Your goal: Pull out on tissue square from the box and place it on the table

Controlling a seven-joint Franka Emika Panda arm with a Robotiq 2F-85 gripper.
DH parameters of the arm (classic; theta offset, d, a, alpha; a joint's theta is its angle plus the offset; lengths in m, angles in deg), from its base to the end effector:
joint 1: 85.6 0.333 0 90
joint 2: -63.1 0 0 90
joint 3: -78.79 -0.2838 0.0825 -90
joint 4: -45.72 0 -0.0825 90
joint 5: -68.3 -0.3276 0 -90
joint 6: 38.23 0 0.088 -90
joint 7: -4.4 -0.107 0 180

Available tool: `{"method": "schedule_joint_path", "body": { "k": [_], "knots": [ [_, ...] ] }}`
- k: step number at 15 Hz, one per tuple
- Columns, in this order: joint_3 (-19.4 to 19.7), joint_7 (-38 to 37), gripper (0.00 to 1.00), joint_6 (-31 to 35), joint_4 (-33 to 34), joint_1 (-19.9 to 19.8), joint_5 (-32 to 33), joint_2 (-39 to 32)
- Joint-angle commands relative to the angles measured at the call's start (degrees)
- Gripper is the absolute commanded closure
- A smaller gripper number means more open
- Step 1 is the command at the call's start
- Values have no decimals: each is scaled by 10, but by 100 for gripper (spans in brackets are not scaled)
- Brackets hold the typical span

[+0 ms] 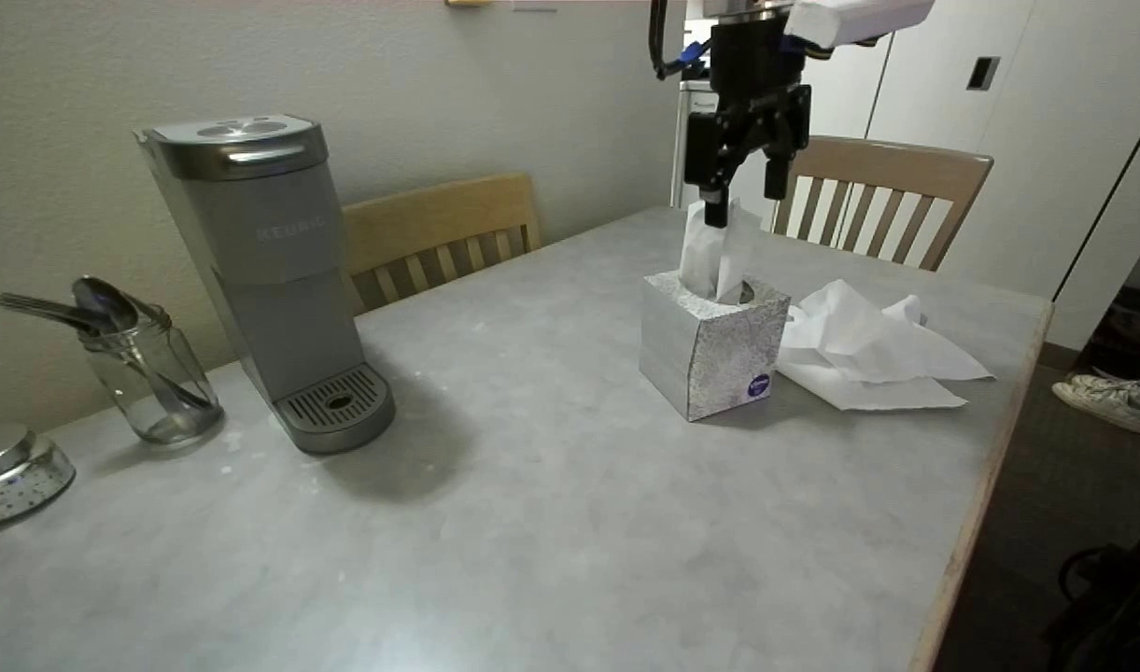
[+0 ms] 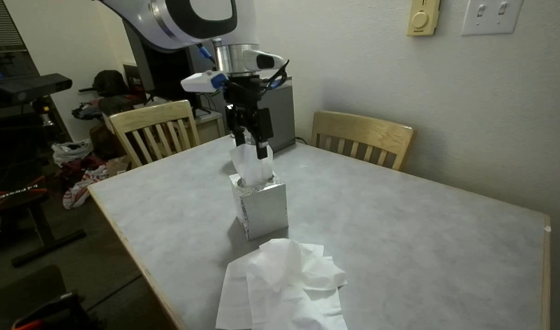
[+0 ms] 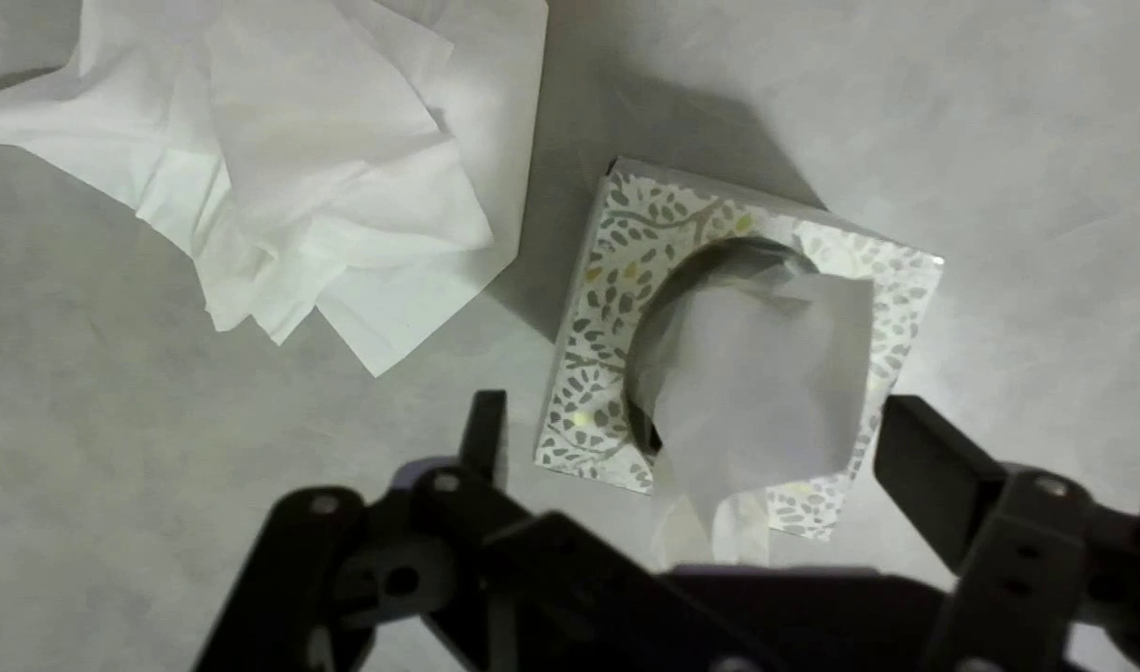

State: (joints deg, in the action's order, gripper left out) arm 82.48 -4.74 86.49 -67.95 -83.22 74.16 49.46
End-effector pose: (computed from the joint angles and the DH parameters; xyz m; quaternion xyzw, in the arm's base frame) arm 0.5407 -0.0150 0.3460 0.9967 -0.0602 -0.0191 0.0504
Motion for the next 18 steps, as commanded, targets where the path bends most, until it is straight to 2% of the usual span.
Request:
{"method": "schedule_joint_path", "body": {
  "k": [1, 8, 9, 13, 15, 16, 18],
  "knots": [
    [-4, -18, 0, -30, 27, -3, 13, -20],
    [-6, -8, 0, -55, 36, -5, 10, -24],
    [-6, -7, 22, -59, 39, -6, 11, -25],
    [-5, 4, 45, -73, 52, -9, 9, -27],
    [-6, 7, 58, -78, 57, -9, 8, -29],
    [-6, 9, 69, -81, 60, -9, 8, -31],
    [-7, 14, 81, -85, 63, -10, 5, -32]
  ]
}}
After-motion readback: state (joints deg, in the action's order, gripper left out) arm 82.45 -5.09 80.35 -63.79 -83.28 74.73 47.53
